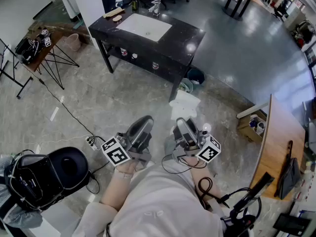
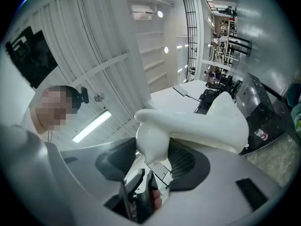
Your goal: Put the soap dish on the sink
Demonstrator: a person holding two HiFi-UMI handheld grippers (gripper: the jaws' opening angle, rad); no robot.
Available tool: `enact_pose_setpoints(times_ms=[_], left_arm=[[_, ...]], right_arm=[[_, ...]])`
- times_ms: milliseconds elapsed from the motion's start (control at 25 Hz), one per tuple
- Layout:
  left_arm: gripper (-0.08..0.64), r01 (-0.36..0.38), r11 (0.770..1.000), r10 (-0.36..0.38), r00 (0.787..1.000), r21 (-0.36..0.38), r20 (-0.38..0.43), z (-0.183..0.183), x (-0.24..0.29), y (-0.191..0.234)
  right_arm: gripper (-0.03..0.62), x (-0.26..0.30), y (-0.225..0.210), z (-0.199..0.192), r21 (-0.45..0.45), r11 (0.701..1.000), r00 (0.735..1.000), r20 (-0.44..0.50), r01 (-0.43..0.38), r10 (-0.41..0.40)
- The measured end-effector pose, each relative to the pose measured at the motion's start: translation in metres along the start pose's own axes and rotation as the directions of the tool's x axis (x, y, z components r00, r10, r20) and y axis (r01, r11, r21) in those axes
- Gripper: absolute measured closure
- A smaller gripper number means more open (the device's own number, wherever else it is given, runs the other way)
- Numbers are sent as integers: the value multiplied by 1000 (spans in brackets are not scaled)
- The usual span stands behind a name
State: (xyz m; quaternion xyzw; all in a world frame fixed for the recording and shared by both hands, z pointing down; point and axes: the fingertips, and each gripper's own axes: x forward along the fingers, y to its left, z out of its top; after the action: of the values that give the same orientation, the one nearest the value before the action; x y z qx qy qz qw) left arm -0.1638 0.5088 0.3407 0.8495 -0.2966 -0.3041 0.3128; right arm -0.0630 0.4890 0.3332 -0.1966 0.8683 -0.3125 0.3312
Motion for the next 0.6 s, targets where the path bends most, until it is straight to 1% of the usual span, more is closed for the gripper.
enact_pose_setpoints(times_ms=[240,440,600], left_arm=[[512,-8,1000,8,1000,6,1,-6,5,7],[512,-35,999,35,999,8,1,3,50,48],[512,-57,998,57,998,0,8,13,82,84]], right_arm=[[370,0,-8,2,5,1000,1000,-16,-5,5],[370,24,-62,32,27,1000,1000,-28,-3,4],[370,43,-103,48,41,999,999,-43,4,-3]])
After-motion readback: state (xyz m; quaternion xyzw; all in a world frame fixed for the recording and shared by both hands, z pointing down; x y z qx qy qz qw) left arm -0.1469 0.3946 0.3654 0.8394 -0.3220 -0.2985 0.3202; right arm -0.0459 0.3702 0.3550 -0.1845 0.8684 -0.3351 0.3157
